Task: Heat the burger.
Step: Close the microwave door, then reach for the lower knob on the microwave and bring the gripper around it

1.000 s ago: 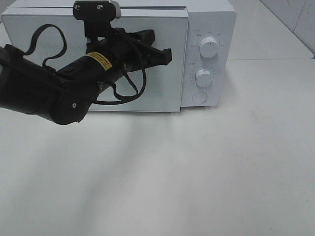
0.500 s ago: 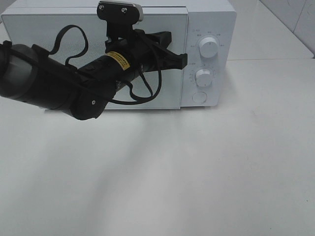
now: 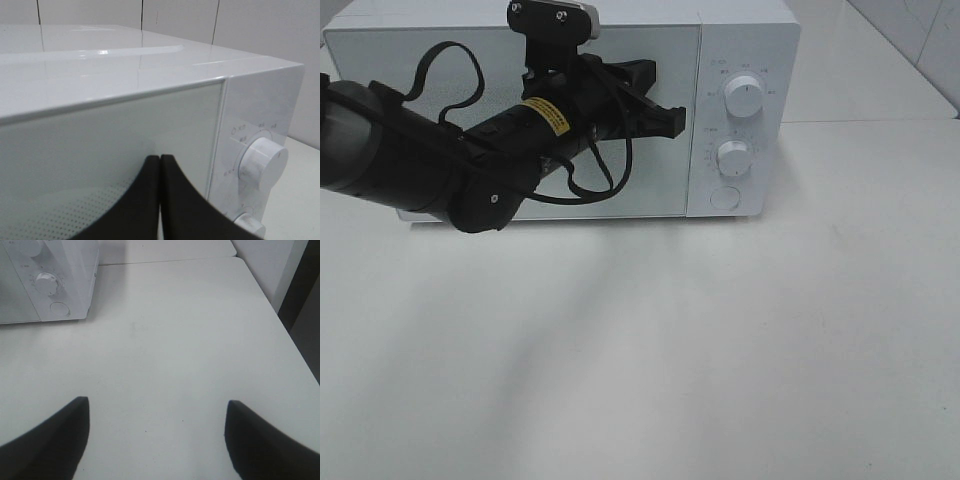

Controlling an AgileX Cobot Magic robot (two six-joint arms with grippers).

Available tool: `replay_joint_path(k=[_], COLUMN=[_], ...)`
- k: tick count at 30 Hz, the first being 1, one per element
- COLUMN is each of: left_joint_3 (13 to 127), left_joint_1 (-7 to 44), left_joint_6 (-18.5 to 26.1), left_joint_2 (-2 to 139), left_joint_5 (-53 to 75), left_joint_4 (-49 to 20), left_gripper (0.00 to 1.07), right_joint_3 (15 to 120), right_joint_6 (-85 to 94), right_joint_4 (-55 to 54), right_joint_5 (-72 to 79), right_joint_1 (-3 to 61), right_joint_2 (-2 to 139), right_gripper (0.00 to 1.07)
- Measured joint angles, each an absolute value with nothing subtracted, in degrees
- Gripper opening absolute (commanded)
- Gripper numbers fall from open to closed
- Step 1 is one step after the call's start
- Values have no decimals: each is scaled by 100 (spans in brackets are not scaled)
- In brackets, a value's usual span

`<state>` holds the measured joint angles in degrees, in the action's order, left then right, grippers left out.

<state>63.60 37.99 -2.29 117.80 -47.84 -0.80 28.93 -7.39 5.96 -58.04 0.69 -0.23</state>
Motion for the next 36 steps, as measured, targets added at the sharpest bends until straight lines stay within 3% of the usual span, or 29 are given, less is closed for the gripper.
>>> replay_joint_path(k=[8,13,15,16,17,18,19,20,21,22,23,36], left_joint_3=[6280,6016,5798,5798,5672,5615,5615,5529,5512,5512,5489,5472], left_joint_1=[3999,4131,4314,4314,4406,4452,4452,4503,4526,4526,4532,4532], left_joint_6=[298,361,378,378,378,378,378,378,378,378,367,281], left_joint_2=[11385,11092,10840,10840,10651,10560,10560,10405,10342,10342,10181,9150], left_joint_5=[-3902,-3369,-2865,-2865,-2464,-2217,-2217,-1753,-1536,-1536,-945,2865], left_joint_4=[-854,-1106,-1192,-1192,-1220,-1226,-1226,-1220,-1232,-1232,-1232,-773], left_gripper=[0,1,15,15,39,52,52,83,93,93,101,100], right_joint_3=[2893,2893,2893,2893,2893,2893,2893,2893,2893,2893,2893,2893], right_joint_6=[-739,-739,-739,-739,-739,-739,-739,-739,-739,-739,-739,-739], right_joint_4=[596,596,596,596,596,596,596,596,596,596,596,596], right_joint_5=[-5804,-5804,-5804,-5804,-5804,-5804,-5804,-5804,-5804,-5804,-5804,-5804], right_joint_1=[69,69,69,69,69,69,69,69,69,69,69,69], right_joint_2=[-23,-23,-23,-23,-23,-23,-23,-23,-23,-23,-23,-23], right_gripper=[73,73,73,73,73,73,73,73,73,73,73,73])
